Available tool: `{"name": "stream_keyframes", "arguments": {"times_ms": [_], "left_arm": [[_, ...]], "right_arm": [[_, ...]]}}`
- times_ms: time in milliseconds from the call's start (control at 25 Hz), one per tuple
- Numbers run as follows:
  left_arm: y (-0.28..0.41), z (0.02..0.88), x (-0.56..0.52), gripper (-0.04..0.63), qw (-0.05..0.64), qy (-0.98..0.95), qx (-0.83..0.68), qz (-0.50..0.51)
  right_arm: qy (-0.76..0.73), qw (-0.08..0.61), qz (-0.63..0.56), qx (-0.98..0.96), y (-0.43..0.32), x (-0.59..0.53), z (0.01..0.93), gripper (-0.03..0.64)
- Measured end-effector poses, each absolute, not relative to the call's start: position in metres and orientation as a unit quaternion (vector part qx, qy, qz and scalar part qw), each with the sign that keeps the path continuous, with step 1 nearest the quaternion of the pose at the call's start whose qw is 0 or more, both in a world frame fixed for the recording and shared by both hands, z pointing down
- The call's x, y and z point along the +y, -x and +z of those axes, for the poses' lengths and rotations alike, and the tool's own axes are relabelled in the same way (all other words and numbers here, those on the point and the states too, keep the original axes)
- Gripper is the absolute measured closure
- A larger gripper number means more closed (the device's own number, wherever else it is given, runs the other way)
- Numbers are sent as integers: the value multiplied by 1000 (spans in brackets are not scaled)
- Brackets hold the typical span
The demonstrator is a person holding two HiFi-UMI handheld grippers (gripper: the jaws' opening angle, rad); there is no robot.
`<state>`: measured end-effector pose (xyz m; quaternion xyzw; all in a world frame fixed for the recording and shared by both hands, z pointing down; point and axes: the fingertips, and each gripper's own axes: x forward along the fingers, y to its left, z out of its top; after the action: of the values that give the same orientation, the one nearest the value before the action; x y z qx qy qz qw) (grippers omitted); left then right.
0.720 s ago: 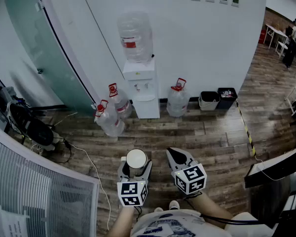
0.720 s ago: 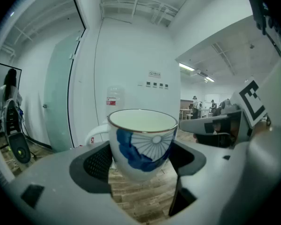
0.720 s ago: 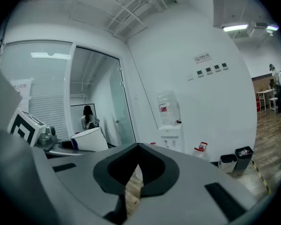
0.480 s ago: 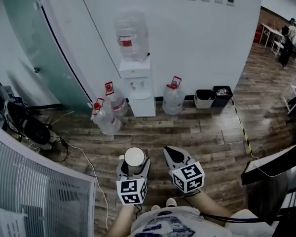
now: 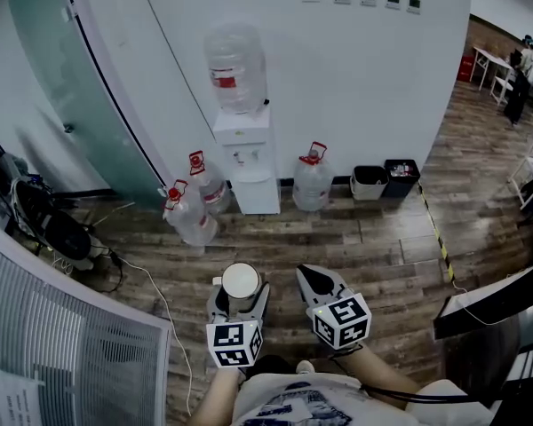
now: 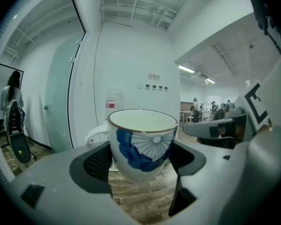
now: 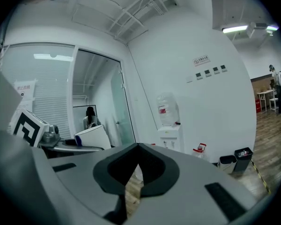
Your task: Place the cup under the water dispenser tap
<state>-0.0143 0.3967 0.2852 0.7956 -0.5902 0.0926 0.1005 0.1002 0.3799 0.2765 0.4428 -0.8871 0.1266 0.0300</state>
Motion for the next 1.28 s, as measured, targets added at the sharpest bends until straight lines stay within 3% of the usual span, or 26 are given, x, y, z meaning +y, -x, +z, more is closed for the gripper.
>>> {"name": "stream_keyframes", "arguments": {"times_ms": [640,1280], "left_arm": [[20,291,312,181,108,-798,-585,97],[104,288,120,181,129,-810,-563,98]], "right_arm": [[-444,37,133,-885,-92,294,281,597],[-449,69,139,-880,5,96,279,595]]}}
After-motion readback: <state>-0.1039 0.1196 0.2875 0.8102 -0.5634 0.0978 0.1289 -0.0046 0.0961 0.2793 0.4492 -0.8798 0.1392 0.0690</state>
